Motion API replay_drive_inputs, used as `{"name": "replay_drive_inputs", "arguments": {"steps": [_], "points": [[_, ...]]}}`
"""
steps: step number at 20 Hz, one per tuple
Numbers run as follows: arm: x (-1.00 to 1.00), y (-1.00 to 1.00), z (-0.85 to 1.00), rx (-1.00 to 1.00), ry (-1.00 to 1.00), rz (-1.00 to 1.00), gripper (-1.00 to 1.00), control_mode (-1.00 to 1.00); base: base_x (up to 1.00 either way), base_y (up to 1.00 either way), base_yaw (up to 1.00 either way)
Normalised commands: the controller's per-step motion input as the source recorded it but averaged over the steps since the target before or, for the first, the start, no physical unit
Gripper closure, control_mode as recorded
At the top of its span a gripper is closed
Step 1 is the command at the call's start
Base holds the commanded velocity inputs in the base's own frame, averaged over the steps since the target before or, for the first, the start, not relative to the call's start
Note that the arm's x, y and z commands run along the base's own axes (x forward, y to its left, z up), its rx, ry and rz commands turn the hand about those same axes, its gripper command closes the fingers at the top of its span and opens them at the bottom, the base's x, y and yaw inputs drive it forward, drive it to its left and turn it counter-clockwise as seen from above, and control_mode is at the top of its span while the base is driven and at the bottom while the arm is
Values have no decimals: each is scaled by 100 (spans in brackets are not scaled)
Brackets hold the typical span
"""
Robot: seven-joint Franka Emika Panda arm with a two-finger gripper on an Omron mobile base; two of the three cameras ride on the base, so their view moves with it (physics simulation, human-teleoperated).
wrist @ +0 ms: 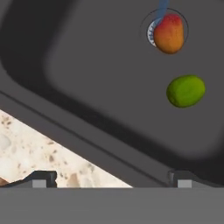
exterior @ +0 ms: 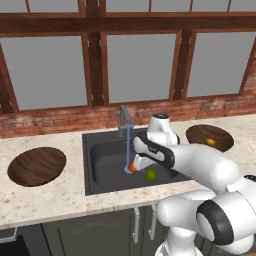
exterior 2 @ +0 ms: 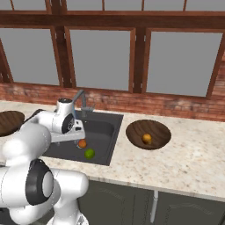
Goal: Pick the mangos from the sink and place them in one bowl. Place the lime in the other bowl. Then turn off the sink faucet.
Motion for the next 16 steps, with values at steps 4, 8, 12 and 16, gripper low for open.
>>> {"name": "replay_drive_inputs", "arguments": {"steps": [4, 8, 12, 16], "points": [[14, 0, -18, 0, 0, 0, -100, -100, 0, 0, 0], [18, 0, -23, 0, 0, 0, -100, -100, 0, 0, 0], [19, 0, -21, 0, 0, 0, -100, -100, 0, 0, 0], [18, 0, -20, -1, 0, 0, -100, -100, 0, 0, 0]]}}
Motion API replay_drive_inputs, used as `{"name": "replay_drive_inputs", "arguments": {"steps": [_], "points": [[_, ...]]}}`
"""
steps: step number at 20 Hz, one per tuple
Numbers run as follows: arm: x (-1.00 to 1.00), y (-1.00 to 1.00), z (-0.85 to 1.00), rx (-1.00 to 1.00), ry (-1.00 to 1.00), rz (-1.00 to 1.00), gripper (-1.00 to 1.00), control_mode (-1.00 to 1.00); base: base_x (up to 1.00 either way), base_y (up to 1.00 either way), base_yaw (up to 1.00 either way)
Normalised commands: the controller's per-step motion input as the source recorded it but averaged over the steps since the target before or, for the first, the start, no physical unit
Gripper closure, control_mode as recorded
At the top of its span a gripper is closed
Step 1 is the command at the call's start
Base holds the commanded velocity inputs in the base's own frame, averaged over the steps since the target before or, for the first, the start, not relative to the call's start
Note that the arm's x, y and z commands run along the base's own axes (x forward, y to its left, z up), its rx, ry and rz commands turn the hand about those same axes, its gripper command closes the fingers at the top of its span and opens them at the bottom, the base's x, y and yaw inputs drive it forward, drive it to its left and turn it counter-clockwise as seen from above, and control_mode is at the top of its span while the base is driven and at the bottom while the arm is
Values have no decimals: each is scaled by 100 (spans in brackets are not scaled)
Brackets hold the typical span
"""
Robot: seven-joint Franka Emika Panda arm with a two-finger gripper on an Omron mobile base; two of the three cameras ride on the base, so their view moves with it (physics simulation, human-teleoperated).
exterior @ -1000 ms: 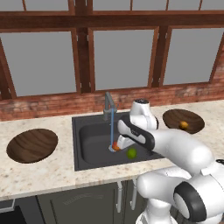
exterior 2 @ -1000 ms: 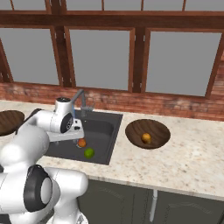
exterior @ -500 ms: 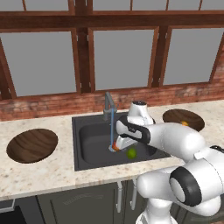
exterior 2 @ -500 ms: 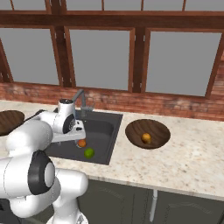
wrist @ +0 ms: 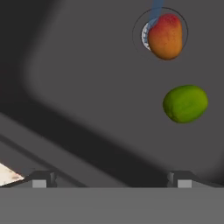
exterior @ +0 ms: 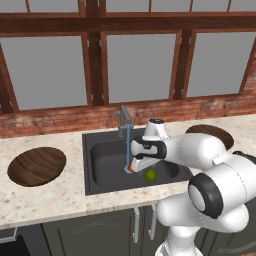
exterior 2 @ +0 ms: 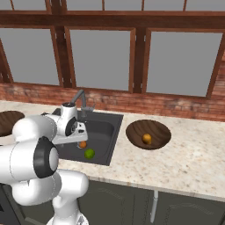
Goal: Pick the mangos from the sink and place them in one bowl. Place the lime in the other bowl. Then turn off the sink faucet.
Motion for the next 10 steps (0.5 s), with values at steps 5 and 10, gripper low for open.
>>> {"name": "replay_drive_inputs", "arguments": {"steps": [5, 10], "points": [[19, 0, -12, 0, 0, 0, -100, -100, 0, 0, 0], [24, 0, -11, 0, 0, 0, -100, -100, 0, 0, 0]]}}
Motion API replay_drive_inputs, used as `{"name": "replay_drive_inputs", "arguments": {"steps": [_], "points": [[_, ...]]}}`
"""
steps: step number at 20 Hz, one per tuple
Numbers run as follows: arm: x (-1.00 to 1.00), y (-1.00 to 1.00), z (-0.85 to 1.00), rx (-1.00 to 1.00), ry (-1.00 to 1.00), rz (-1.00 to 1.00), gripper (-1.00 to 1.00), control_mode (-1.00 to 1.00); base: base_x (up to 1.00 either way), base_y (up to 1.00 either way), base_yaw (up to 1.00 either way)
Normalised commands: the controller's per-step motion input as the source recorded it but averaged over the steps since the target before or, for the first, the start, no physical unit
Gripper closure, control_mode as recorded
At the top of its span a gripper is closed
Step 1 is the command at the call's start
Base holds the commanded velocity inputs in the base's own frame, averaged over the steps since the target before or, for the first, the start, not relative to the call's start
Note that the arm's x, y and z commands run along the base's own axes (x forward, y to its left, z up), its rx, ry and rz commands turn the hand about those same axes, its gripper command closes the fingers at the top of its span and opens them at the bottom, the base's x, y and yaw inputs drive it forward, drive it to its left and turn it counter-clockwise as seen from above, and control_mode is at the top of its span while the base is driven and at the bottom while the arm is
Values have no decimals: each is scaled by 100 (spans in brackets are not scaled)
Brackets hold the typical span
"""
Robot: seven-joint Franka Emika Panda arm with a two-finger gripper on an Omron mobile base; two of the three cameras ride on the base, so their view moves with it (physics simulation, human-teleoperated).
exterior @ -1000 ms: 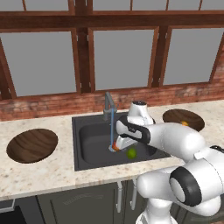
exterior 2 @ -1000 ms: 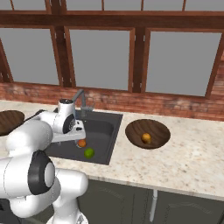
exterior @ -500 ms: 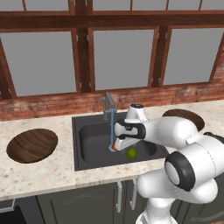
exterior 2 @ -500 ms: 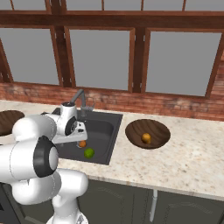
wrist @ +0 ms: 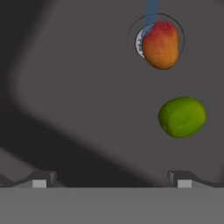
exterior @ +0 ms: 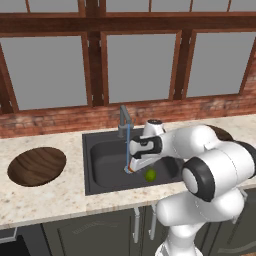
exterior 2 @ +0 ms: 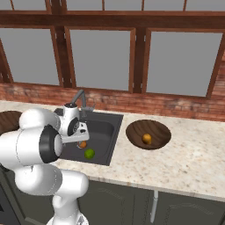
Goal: Pick the mangos from the sink and place them in one bowl. Place the lime in the other bowl. Then turn off the sink faucet.
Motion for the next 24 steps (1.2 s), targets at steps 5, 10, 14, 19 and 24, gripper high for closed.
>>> {"name": "replay_drive_inputs", "arguments": {"steps": [5, 10, 14, 19, 24], "points": [[22, 0, -19, -1, 0, 0, -100, -100, 0, 0, 0], [25, 0, -17, -1, 0, 0, -100, -100, 0, 0, 0], [23, 0, -17, -2, 0, 0, -100, -100, 0, 0, 0], [21, 0, -18, -2, 0, 0, -100, -100, 0, 0, 0], [21, 0, -17, -1, 0, 0, -100, -100, 0, 0, 0]]}}
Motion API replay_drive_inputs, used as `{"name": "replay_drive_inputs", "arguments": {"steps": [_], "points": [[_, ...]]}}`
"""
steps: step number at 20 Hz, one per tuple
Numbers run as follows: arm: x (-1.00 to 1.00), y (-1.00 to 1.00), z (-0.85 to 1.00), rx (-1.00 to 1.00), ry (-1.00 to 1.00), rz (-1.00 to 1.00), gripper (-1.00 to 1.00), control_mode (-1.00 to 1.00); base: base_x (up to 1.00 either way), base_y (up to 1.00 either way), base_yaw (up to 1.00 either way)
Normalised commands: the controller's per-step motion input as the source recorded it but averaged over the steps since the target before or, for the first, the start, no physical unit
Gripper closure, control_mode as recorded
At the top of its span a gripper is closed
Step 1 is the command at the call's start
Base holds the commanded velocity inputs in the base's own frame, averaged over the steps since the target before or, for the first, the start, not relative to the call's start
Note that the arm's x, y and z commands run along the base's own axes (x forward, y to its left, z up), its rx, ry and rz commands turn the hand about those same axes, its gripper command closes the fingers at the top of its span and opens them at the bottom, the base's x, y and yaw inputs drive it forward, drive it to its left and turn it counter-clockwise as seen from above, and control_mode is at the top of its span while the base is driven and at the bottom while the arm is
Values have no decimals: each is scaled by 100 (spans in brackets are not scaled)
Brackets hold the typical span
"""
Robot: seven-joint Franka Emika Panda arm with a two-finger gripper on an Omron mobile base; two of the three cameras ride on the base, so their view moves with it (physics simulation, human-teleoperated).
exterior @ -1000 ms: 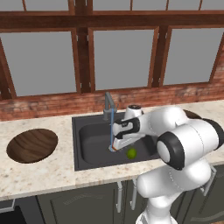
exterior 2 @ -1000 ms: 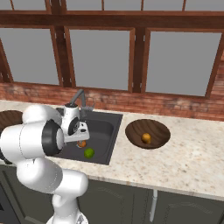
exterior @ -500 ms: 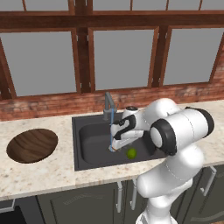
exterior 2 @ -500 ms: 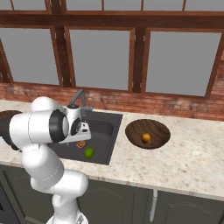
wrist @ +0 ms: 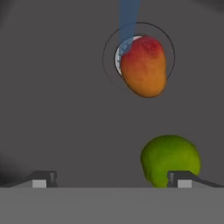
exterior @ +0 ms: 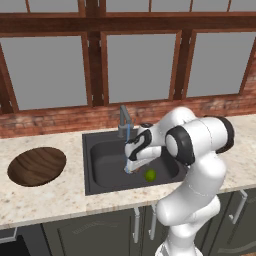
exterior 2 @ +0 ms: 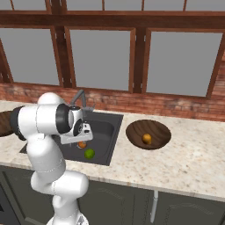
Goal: Pick the mangos from the sink and place them in one bowl. Place the lime in the other bowl. Then turn off the sink faucet.
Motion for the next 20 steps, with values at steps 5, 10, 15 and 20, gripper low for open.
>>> {"name": "replay_drive_inputs", "arguments": {"steps": [5, 10, 15, 20], "points": [[23, 0, -17, 0, 0, 0, -100, -100, 0, 0, 0], [26, 0, -24, 0, 0, 0, -100, -100, 0, 0, 0], [23, 0, -23, 0, 0, 0, -100, -100, 0, 0, 0], [18, 1, -17, 0, 0, 0, -100, -100, 0, 0, 0]]}}
